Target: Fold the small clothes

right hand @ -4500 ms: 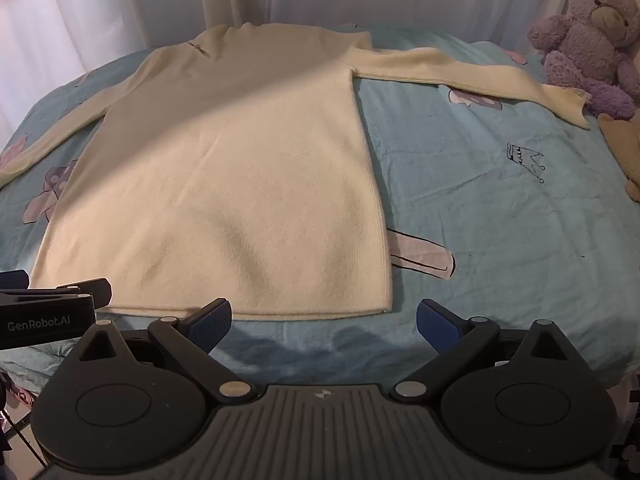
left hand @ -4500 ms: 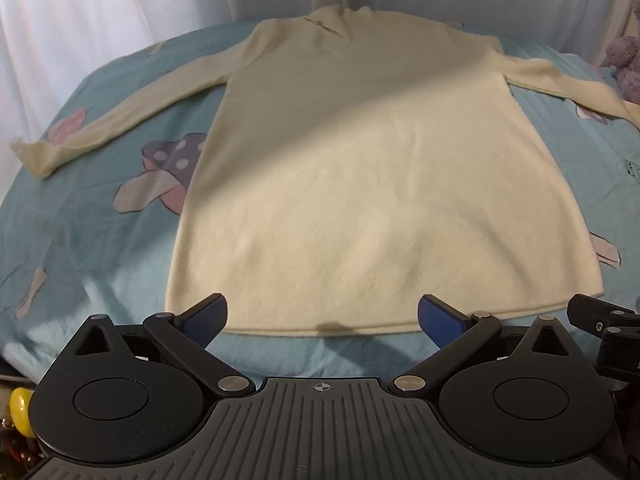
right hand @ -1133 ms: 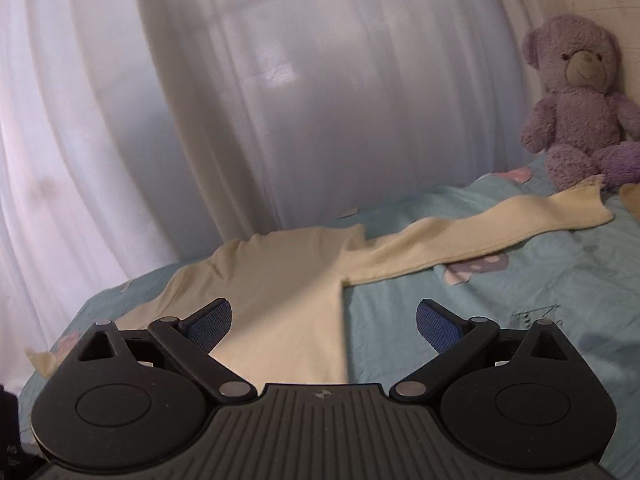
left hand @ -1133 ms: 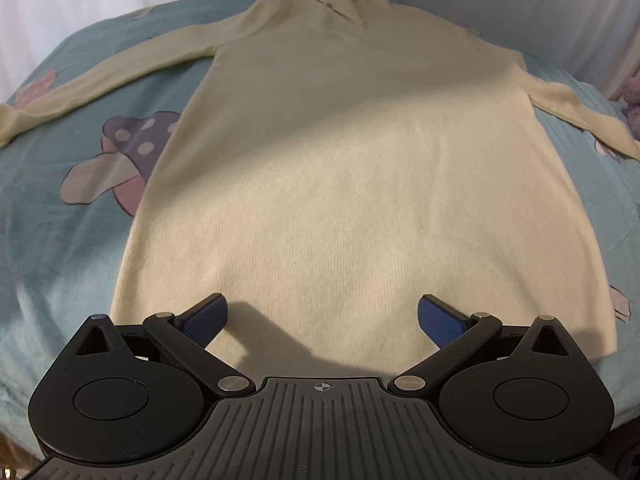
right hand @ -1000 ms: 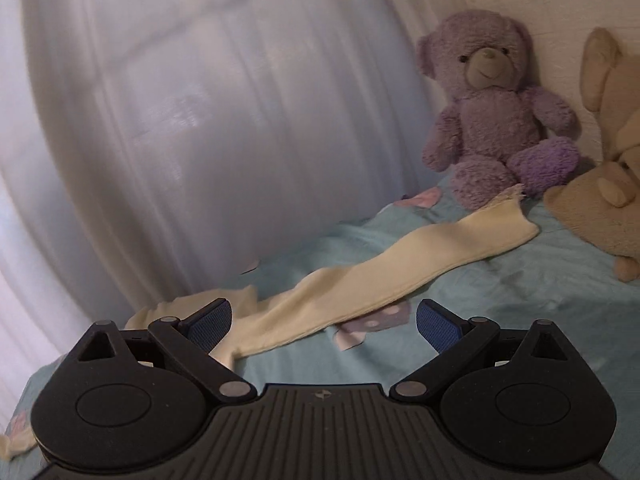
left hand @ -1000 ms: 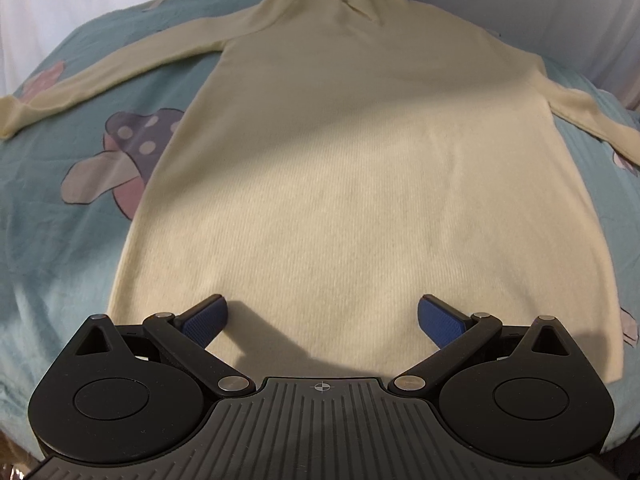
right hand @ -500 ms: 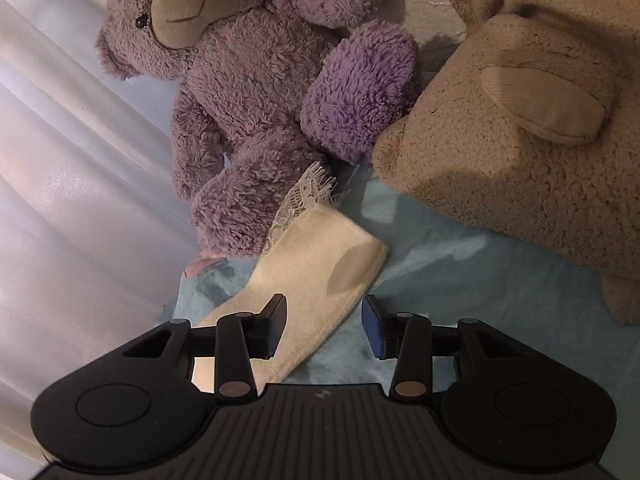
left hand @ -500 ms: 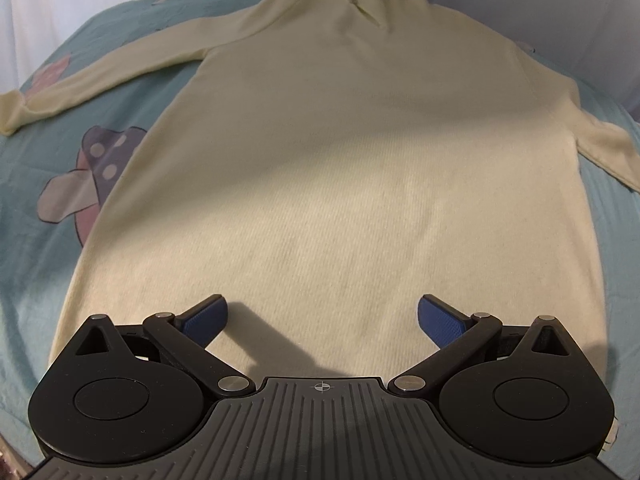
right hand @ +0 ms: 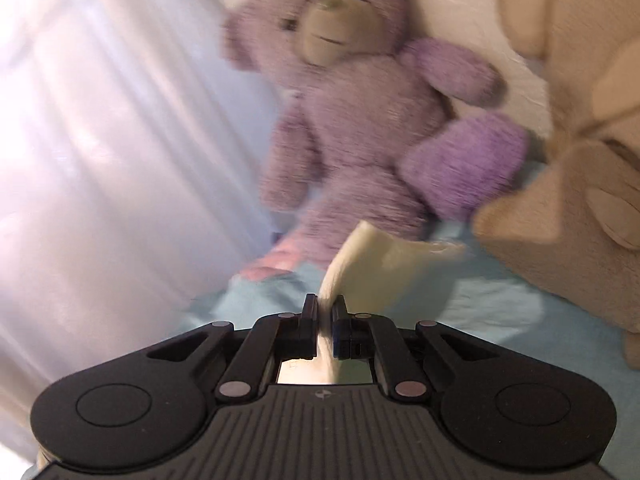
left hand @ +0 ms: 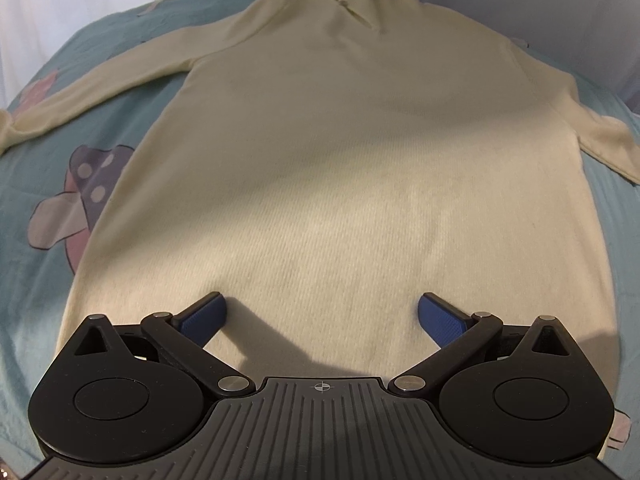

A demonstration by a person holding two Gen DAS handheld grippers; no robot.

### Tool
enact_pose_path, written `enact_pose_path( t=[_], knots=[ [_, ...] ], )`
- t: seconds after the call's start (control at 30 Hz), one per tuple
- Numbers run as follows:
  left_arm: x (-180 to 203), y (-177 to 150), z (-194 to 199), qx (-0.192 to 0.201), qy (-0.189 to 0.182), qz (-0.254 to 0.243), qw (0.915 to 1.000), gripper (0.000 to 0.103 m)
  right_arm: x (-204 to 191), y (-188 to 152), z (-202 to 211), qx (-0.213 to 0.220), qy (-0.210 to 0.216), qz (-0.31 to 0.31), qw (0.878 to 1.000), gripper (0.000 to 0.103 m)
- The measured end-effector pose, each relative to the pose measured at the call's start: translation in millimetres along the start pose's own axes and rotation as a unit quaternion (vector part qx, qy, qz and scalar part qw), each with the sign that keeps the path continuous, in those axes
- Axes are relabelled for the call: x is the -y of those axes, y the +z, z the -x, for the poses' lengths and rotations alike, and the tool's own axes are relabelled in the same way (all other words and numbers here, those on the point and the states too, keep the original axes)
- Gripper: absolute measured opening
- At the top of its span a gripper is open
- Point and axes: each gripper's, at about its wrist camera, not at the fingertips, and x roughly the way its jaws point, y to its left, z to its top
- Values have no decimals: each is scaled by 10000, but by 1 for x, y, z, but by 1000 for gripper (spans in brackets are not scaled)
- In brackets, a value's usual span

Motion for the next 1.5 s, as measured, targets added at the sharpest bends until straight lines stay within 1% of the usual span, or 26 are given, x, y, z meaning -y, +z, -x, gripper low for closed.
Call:
enact_pose_path(
  t=[0.03,0.1,0.13,0.17,0.2,0.23,0.27,0.3,0.43,0.57,0.6,0.63,0.77,0.83,0.9,0.93,0.97,1.03,1.1,1.17,1.2,1.23,1.27,1.3,1.37,1.5],
  knots=[
    [0,1,0,-1,-19,-20,10000,103,-26,-4,7,-32,451,179,9988,6],
    [-1,1,-1,29,-53,-58,10000,103,-94,-25,27,-195,1644,683,9838,6],
    [-1,0,-1,69,-69,-131,9999,103,-116,-35,33,-325,2088,831,9739,6],
    [-1,0,-2,121,-96,-218,9996,103,-143,-51,39,-603,2700,974,9560,9],
    [-2,0,-2,124,-122,-273,9995,103,-158,-63,42,-857,3118,1010,9409,10],
    [-3,2,-2,60,-158,-289,9994,103,-171,-76,45,-1129,3495,987,9249,14],
    [-5,6,-1,-5,-201,-263,9995,103,-177,-87,47,-1309,3675,946,9159,20],
    [-8,11,1,-21,-293,-191,9994,103,-179,-97,49,-1445,3733,922,9117,20],
    [-28,35,17,438,-862,232,9950,103,-161,-113,56,-1588,3484,906,9194,21],
    [-45,74,7,629,-1410,706,9855,101,-141,-122,71,-1729,3255,948,9248,24],
    [-48,83,0,581,-1510,830,9833,96,-138,-127,73,-1767,3219,925,9255,26],
    [-51,91,-7,511,-1605,954,9811,89,-135,-128,76,-1785,3164,916,9272,32],
    [-54,112,-39,8,-1967,1321,9715,82,-124,-126,86,-1719,2974,917,9347,47],
    [-51,116,-52,-126,-2085,1321,9690,78,-121,-124,88,-1705,2928,854,9370,48],
    [-47,120,-54,-20,-2054,1216,9711,77,-117,-120,91,-1655,2844,824,9407,48],
    [-44,123,-55,-51,-2046,1168,9718,73,-113,-119,93,-1615,2830,778,9422,49],
    [-44,126,-56,-77,-2084,1180,9709,69,-111,-118,95,-1586,2832,736,9430,49],
    [-45,128,-60,-231,-2309,1290,9641,51,-106,-116,94,-1531,2810,606,9455,49],
    [-43,126,-66,-389,-2484,1333,9586,45,-105,-117,93,-1491,2791,554,9470,49],
    [-40,127,-67,-320,-2452,1229,9611,40,-110,-118,91,-1426,2740,599,9492,49],
    [-38,129,-69,-344,-2431,1200,9619,28,-112,-119,91,-1389,2702,643,9506,49],
    [-37,131,-72,-404,-2444,1201,9614,10,-114,-120,90,-1381,2678,675,9511,49],
    [-36,133,-75,-468,-2508,1213,9593,5,-116,-121,89,-1406,2659,695,9512,49],
    [-36,134,-77,-502,-2563,1229,9574,6,-118,-123,85,-1470,2670,685,9499,49],
    [-32,139,-74,-393,-2528,1116,9603,6,-121,-125,80,-1584,2736,655,9464,49],
    [-31,162,-44,322,-2318,652,9701,6,-135,-132,66,-1753,2564,969,9456,49]
  ],
)
